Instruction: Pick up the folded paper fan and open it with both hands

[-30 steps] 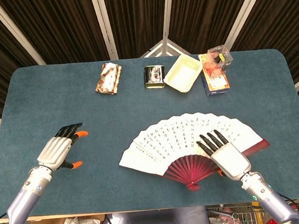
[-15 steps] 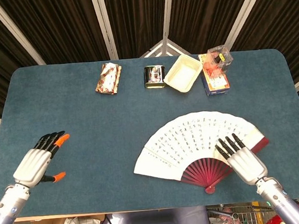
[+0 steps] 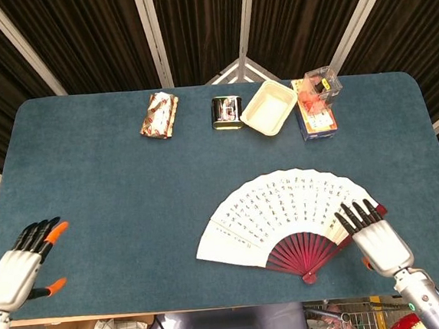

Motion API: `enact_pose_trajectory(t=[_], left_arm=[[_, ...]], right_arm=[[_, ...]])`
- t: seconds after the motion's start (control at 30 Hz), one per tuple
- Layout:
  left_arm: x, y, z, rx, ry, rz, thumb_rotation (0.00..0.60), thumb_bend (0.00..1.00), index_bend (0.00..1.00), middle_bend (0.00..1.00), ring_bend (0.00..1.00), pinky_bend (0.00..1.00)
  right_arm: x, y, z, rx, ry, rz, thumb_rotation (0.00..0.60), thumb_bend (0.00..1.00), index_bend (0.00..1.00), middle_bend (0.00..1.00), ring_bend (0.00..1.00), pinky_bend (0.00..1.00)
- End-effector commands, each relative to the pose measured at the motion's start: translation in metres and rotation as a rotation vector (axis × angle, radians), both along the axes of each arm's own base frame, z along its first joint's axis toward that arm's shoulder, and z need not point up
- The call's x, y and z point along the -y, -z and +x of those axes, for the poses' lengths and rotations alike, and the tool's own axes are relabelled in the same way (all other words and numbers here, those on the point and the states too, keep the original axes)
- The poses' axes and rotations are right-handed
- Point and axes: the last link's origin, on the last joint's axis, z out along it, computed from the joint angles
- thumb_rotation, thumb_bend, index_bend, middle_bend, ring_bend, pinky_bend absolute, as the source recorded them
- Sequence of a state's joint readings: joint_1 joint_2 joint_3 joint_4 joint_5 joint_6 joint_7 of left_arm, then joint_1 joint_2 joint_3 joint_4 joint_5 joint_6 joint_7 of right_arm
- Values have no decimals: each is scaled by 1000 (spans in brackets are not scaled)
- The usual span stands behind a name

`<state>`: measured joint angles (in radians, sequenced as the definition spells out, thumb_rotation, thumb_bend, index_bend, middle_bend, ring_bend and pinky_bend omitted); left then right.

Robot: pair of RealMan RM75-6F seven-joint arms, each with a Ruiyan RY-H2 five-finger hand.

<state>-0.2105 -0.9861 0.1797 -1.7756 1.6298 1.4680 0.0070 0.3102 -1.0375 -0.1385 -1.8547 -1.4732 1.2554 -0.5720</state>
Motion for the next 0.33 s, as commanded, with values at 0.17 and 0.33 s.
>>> enact_pose_trajectory(t=[0.17,0.33], left_arm=[[36,-14,-29,-22,-22,120,600,90,0,0,0,0],[33,-17,-35,-34,-4,172,600,88,0,0,0,0]], right_arm=[[-49,-14,-8,375,7,-233,600,195,0,0,0,0],[-53,-19,-19,386,4,-292,600,195,0,0,0,0]])
